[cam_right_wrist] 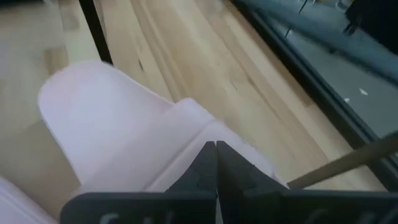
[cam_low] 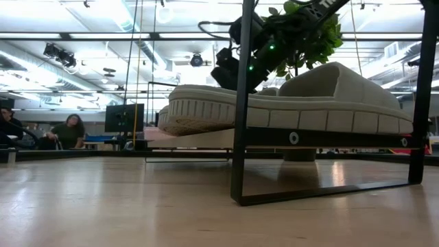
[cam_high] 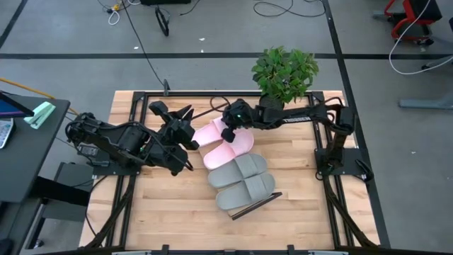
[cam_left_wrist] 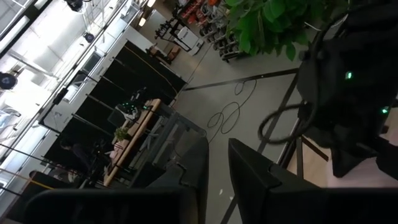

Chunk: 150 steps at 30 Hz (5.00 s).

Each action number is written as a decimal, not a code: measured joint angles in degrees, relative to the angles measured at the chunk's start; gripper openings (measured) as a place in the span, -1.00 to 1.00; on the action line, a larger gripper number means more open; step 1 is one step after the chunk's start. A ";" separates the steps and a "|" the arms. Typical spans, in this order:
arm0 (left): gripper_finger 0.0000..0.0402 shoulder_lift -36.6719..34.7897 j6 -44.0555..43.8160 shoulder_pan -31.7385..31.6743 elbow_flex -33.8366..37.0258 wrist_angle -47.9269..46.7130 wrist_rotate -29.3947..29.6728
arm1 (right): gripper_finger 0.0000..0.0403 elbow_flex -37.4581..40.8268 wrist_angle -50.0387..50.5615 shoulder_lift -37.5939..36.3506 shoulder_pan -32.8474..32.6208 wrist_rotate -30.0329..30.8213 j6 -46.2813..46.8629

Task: Pick and place slides into the shelf
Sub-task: Put the pink slide on the shelf, then return to Home Position

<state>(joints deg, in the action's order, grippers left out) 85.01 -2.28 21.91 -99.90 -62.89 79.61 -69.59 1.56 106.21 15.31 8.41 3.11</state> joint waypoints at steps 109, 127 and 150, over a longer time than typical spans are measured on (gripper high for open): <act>-0.98 -25.48 -15.41 -33.40 77.44 110.46 -85.11 | -1.00 7.28 57.93 -42.25 -48.77 35.43 51.98; -0.99 -48.12 -21.82 -33.76 95.88 112.15 -78.22 | -1.00 7.28 57.53 -42.25 -48.59 34.55 56.54; -0.99 -53.08 -15.05 -18.31 99.38 110.50 -60.68 | -1.00 7.28 57.17 -42.25 -45.31 31.86 58.58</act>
<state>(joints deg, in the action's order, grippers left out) 31.92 -17.33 3.60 -0.51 47.62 18.93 -62.30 58.73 63.96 -30.00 40.27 61.69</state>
